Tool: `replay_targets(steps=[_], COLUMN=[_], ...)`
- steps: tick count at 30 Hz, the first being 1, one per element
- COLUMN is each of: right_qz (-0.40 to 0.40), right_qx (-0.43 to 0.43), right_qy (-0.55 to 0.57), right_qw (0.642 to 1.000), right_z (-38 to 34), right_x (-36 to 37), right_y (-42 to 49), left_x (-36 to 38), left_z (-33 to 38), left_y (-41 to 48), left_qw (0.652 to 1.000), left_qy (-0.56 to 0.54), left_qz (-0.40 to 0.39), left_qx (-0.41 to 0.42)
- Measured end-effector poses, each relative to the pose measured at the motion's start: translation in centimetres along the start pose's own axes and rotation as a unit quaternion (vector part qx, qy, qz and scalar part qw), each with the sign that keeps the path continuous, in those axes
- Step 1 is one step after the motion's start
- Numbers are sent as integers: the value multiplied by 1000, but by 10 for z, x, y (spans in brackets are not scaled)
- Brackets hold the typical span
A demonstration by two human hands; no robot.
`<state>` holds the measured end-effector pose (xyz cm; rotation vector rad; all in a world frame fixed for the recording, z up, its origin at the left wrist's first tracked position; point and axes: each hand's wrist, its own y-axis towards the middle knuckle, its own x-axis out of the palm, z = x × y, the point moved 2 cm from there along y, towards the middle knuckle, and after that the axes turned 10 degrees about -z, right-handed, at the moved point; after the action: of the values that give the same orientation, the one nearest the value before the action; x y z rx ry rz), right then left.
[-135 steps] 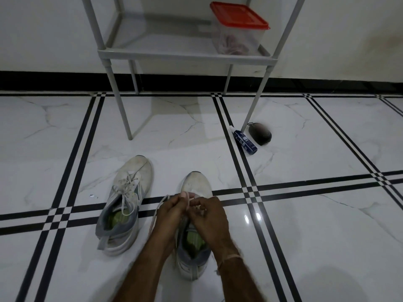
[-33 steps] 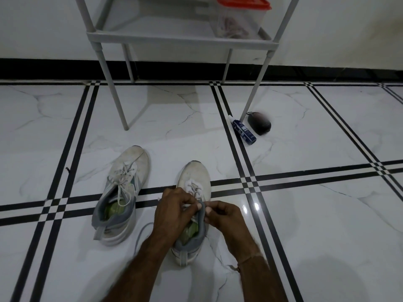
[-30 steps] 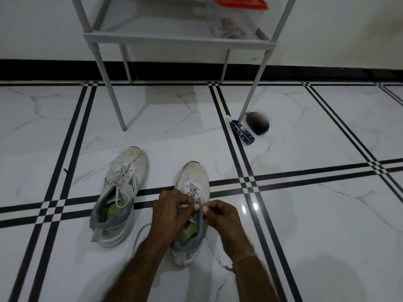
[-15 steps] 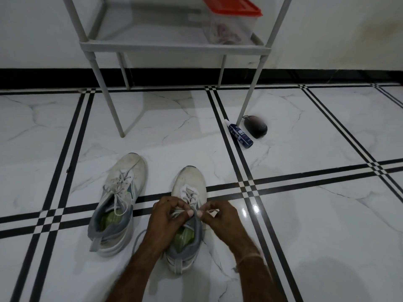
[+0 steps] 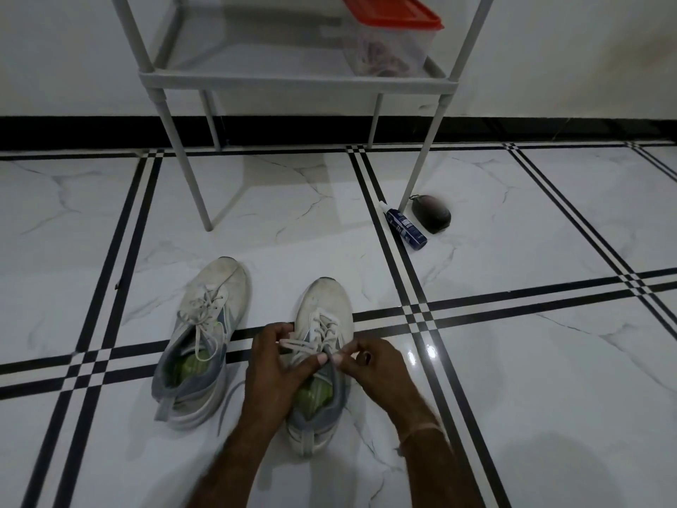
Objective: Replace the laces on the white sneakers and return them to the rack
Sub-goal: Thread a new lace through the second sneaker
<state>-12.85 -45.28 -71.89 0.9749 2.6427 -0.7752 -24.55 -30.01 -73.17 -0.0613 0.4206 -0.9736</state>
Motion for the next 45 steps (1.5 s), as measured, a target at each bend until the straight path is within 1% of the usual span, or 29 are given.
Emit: replay_targets(steps=[2, 3, 4, 5, 6, 7, 8, 9, 11, 12, 14, 16, 18, 22, 26, 28, 31, 33, 35, 36, 37, 38, 39, 40, 41, 42, 43, 44, 45], right_qz=[9, 18, 35, 55, 72, 89, 108, 120, 129, 111, 39, 5, 15, 31, 42, 57, 80, 68, 70, 116, 197, 288, 353, 357, 303, 217, 142, 107, 108], right_qx=[-7, -26, -46, -62, -77, -84, -80, -66, -31, -29, -33, -35, -42, -61, -31, 10, 57, 40, -22, -34, -30, -15, -6, 5, 31, 66, 94, 99, 92], right_qy=[8, 68, 167, 285, 394, 471, 494, 456, 241, 148, 43, -6, -3, 85, 135, 168, 218, 197, 102, 6, -84, -132, -129, -81, -9, 47, 74, 87, 96], right_qw=[1000, 997, 984, 955, 913, 874, 859, 879, 961, 982, 998, 999, 999, 994, 990, 984, 971, 977, 992, 993, 976, 948, 927, 930, 953, 973, 983, 986, 985], right_z=[1, -3, -10, -20, -29, -37, -41, -43, -38, -31, -16, -4, 2, -5, -3, 5, 17, 16, 10, 6, 3, -2, -7, -10, -10, -9, -9, -7, -6], right_x=[2, 1, -4, -12, -22, -32, -41, -46, -44, -37, -18, -1, 6, 11, 15, 16, 17, 14, 10, 8, 7, 5, 6, 8, 13, 22, 30, 36, 40], right_y=[-1, -1, -2, -2, -1, -1, 1, 2, 1, 0, -2, -1, 1, 1, 4, 6, 4, 3, 8, 12, 13, 6, 0, -5, -6, -4, -1, 2, 6], left_x=[-2, -3, -3, -3, -2, -2, -2, -2, -4, -6, -11, -16, -17, -14, -11, -10, -4, -6, -12, -15, -18, -18, -16, -12, -6, 1, 6, 10, 11], left_z=[-6, -7, -6, -4, -4, -3, -1, -1, 0, 2, 5, 5, 3, 5, 2, -5, -10, -3, 9, 13, 15, 18, 21, 25, 26, 27, 25, 24, 24], left_y=[1, 2, 2, 2, 2, 2, 2, 2, 2, 1, -1, -1, 1, 1, 1, 1, -5, -5, -2, 0, 1, -3, -9, -16, -20, -23, -22, -20, -18], left_qw=[999, 998, 998, 998, 998, 998, 997, 997, 997, 997, 997, 997, 997, 998, 999, 1000, 996, 998, 996, 990, 980, 968, 961, 963, 971, 977, 980, 983, 986], left_qy=[-36, -45, -47, -47, -46, -49, -52, -54, -56, -58, -57, -47, -45, -24, 23, -1, -90, -56, 38, 88, 140, 185, 209, 202, 178, 155, 128, 93, 60], left_qz=[-14, -24, -33, -36, -35, -33, -34, -36, -40, -46, -59, -64, -65, -48, -20, -3, 3, 0, 20, 48, 95, 140, 168, 173, 161, 143, 132, 128, 125], left_qx=[-19, -25, -27, -28, -29, -30, -33, -34, -28, -24, -12, -3, -3, 15, 45, 22, -26, 10, 76, 99, 107, 97, 72, 42, 2, -44, -77, -92, -89])
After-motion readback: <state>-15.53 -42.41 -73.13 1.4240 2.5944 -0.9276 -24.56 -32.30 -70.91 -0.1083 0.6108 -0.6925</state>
